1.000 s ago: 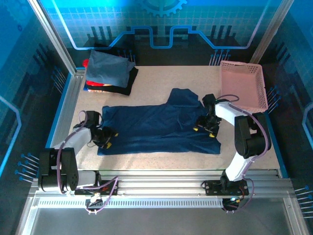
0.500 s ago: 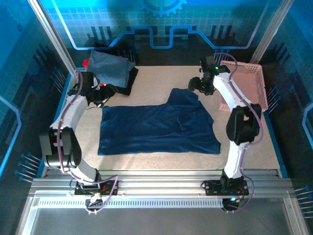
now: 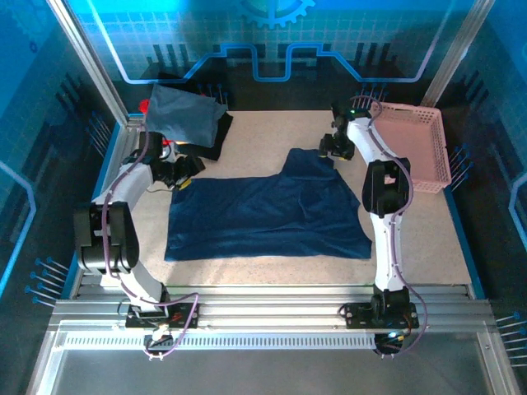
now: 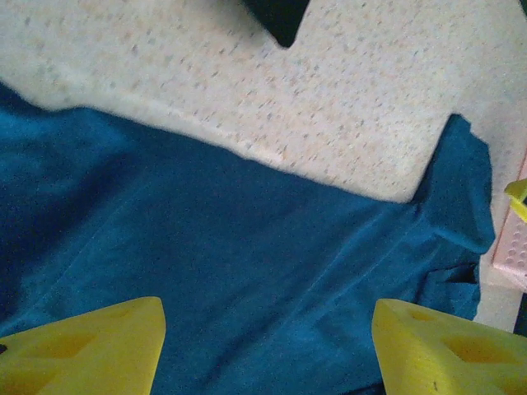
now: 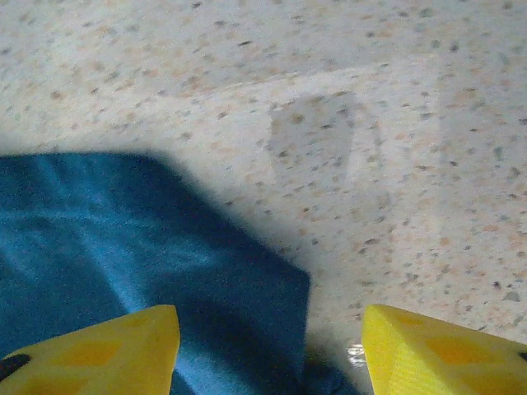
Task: Fold and stack the t-shirts
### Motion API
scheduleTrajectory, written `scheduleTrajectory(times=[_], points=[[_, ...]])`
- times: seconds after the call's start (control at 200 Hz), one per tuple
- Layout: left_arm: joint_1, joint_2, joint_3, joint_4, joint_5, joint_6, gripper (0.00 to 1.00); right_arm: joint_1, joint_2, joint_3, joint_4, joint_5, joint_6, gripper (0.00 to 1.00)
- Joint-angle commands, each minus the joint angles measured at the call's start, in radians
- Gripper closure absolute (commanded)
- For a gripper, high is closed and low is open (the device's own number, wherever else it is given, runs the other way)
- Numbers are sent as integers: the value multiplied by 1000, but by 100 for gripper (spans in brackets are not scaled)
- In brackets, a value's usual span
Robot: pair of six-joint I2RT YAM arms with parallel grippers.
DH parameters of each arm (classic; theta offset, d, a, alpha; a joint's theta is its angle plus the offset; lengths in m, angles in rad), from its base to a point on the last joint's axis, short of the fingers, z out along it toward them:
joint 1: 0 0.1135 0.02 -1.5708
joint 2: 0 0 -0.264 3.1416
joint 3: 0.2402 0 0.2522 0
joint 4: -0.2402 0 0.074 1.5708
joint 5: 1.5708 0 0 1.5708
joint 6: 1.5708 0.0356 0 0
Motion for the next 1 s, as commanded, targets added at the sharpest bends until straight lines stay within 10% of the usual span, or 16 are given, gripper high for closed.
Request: scheduleTrajectory(times=[0.0, 0.565, 0.995], points=[[16, -66, -36, -27, 15, 54, 32, -18, 24, 37, -26, -35, 98, 39], [128, -146, -59, -72, 20, 71, 32, -15, 91, 32, -31, -43, 240, 54], [175, -164, -97, -94, 30, 115, 32, -6, 195, 226, -59, -1, 283, 88]])
